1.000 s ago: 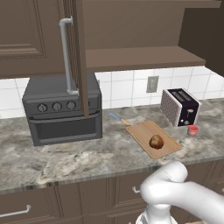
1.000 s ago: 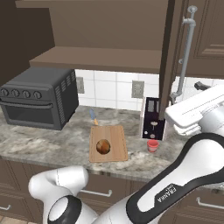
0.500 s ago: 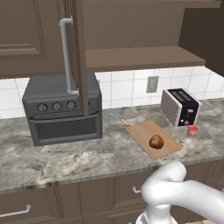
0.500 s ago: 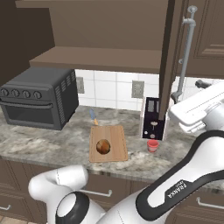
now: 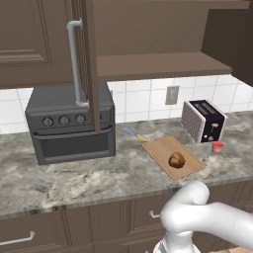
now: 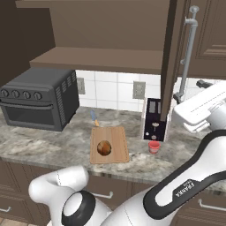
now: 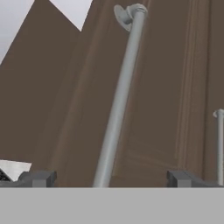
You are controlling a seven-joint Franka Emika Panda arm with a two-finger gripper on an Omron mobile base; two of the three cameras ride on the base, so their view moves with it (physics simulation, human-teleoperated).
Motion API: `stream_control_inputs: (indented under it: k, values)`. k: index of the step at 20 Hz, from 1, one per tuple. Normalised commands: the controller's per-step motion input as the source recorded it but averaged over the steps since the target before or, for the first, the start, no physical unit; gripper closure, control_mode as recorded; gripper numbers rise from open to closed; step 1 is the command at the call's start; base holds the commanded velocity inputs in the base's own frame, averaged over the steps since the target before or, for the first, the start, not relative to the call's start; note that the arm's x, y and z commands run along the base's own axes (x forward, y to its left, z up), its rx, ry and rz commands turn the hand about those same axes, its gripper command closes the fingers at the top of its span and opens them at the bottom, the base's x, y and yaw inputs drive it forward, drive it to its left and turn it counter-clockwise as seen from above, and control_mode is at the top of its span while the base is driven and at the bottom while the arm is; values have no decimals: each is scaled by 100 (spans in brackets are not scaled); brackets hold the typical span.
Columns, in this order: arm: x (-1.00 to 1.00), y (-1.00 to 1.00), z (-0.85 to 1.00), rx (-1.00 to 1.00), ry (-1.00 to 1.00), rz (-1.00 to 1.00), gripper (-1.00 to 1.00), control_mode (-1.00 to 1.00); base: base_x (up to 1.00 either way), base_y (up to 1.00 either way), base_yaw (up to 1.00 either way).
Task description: Pick the bread, place it on the cutting board, pick the jam, place it on the counter, and close the cabinet.
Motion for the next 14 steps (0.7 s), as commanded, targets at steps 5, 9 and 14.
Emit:
stream_control_inputs:
  k: [5,9,14]
  values:
    - [0,1,0,0,7,3,-100,-100,0,0,0]
    - [0,12,0,0,7,3,-100,-100,0,0,0]
    - [0,22,0,0,7,2,-100,-100,0,0,0]
